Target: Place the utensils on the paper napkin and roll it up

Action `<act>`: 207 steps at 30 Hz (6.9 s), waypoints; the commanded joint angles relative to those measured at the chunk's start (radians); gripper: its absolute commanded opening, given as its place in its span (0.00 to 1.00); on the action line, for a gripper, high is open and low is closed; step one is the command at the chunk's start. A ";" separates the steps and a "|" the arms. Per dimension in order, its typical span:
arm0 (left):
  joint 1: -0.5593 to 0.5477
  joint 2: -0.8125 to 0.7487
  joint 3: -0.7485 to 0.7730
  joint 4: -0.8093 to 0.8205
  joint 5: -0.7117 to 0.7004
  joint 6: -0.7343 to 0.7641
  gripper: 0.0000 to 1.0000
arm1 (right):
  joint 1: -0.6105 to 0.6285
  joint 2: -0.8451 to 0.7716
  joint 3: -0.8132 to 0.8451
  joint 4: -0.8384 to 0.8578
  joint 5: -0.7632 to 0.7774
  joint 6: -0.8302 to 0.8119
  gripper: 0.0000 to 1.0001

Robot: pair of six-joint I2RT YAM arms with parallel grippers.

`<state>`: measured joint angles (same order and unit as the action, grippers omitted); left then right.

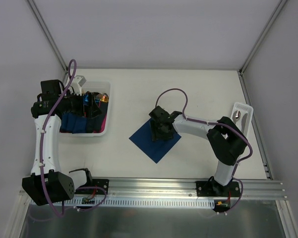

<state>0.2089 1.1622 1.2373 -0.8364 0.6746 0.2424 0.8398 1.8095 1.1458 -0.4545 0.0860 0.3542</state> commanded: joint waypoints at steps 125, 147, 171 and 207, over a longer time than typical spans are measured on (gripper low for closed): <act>-0.005 0.096 0.039 -0.009 -0.129 -0.163 0.99 | -0.077 0.053 0.281 -0.260 0.060 0.144 0.00; -0.005 0.073 0.031 -0.009 -0.147 -0.132 0.99 | -0.096 0.113 0.269 -0.214 0.032 0.063 0.00; -0.005 0.090 0.047 -0.009 -0.138 -0.134 0.99 | -0.097 0.149 0.253 -0.207 0.041 0.040 0.01; -0.005 0.070 0.065 -0.009 -0.126 -0.134 0.99 | -0.137 -0.065 0.365 -0.242 0.015 0.072 0.39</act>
<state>0.2089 1.2579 1.2762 -0.8459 0.5396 0.0998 0.7353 1.9053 1.4048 -0.6662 0.0887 0.4187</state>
